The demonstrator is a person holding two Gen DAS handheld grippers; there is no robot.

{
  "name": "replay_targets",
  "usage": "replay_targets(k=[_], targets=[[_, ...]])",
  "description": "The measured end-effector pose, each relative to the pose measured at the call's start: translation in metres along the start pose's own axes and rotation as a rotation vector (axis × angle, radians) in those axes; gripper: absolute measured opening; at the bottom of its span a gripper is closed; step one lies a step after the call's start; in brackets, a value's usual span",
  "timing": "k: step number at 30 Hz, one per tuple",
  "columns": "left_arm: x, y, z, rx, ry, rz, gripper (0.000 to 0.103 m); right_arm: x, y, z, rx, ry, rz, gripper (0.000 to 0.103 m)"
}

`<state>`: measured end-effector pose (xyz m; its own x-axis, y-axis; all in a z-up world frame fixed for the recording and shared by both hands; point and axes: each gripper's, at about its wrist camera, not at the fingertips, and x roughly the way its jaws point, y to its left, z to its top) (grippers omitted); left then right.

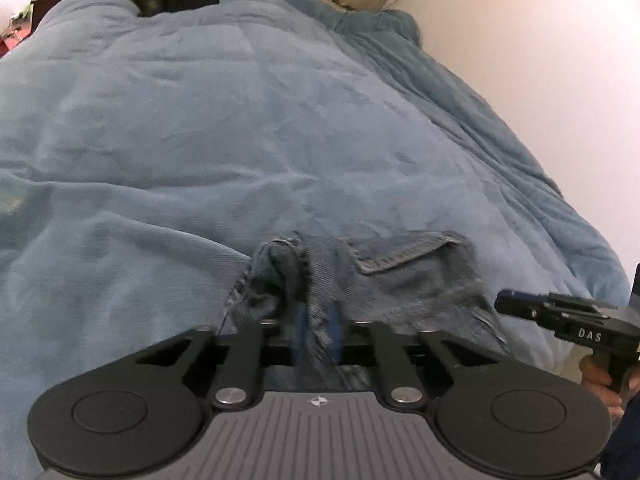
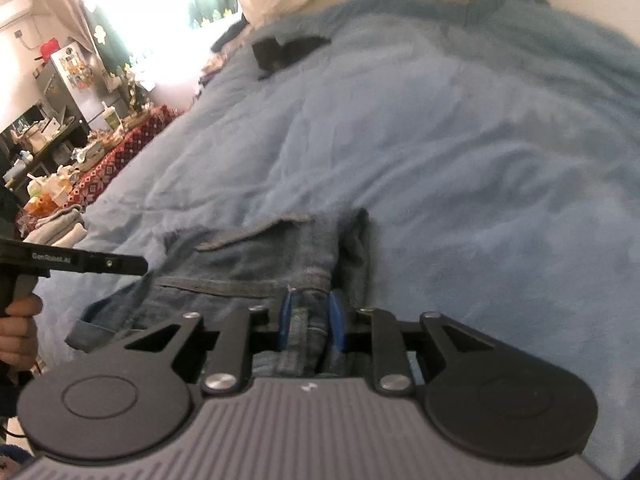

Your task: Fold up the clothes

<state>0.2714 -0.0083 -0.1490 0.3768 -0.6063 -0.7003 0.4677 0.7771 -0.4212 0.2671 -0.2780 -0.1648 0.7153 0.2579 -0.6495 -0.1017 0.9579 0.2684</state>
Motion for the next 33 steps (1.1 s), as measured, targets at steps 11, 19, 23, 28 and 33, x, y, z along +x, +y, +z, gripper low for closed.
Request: replay_targets(k=[11,19,23,28,33], targets=[[0.050,-0.026,-0.041,0.064,0.090,-0.031,0.003,0.026,0.043,-0.050,-0.205,0.005,-0.107,0.020],[0.035,-0.032,-0.037,0.055,0.079,-0.020,0.002,0.004,0.049,-0.041,-0.194,0.005,-0.115,0.021],[0.024,-0.041,-0.009,0.073,0.003,-0.034,0.002,0.005,0.070,-0.012,-0.244,-0.077,-0.092,0.021],[0.053,-0.029,0.024,0.003,-0.016,-0.019,0.002,0.039,0.078,0.014,-0.275,-0.105,-0.124,0.021],[0.085,0.010,0.015,-0.084,0.033,-0.006,0.003,0.072,0.056,-0.007,-0.277,-0.022,-0.163,0.012]])
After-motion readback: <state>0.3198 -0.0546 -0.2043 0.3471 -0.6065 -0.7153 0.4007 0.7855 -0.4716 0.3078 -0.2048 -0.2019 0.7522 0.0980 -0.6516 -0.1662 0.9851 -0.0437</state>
